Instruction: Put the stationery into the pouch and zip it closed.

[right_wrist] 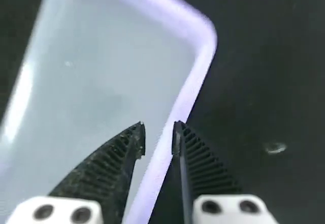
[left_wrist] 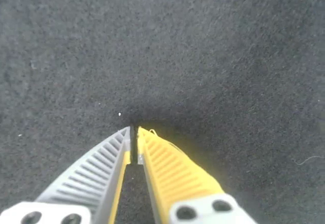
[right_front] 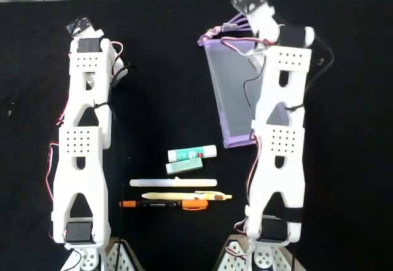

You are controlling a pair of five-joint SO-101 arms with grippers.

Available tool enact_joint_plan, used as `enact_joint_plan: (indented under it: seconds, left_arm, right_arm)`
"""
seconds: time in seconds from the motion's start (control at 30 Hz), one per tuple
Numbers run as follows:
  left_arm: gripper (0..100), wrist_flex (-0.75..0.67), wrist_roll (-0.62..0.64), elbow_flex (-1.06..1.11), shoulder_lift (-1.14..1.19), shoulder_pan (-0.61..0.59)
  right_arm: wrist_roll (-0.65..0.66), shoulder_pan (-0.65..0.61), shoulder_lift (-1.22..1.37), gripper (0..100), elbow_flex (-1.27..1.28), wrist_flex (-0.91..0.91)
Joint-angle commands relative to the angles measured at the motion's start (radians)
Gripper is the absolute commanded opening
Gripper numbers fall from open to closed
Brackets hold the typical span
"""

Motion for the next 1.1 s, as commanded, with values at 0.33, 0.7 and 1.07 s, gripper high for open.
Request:
enact_joint_plan:
  seconds: [0.33, 0.7, 1.07]
  left_arm:
    - [3, -0.057, -0.009, -0.038, -0.005, -0.047]
    - [3, -0.103, -0.009, -0.045, 0.054, -0.062]
    - [3, -0.101, -0.009, -0.047, 0.044, -0.012]
  right_arm:
    - [-0.235, -0.241, -0.09, 10.3, -0.038, 0.035]
    - [-0.35, -0.149, -0.18, 10.3, -0.016, 0.04]
    - [-0.457, -0.006, -0.542, 10.3, 0.211, 0.041]
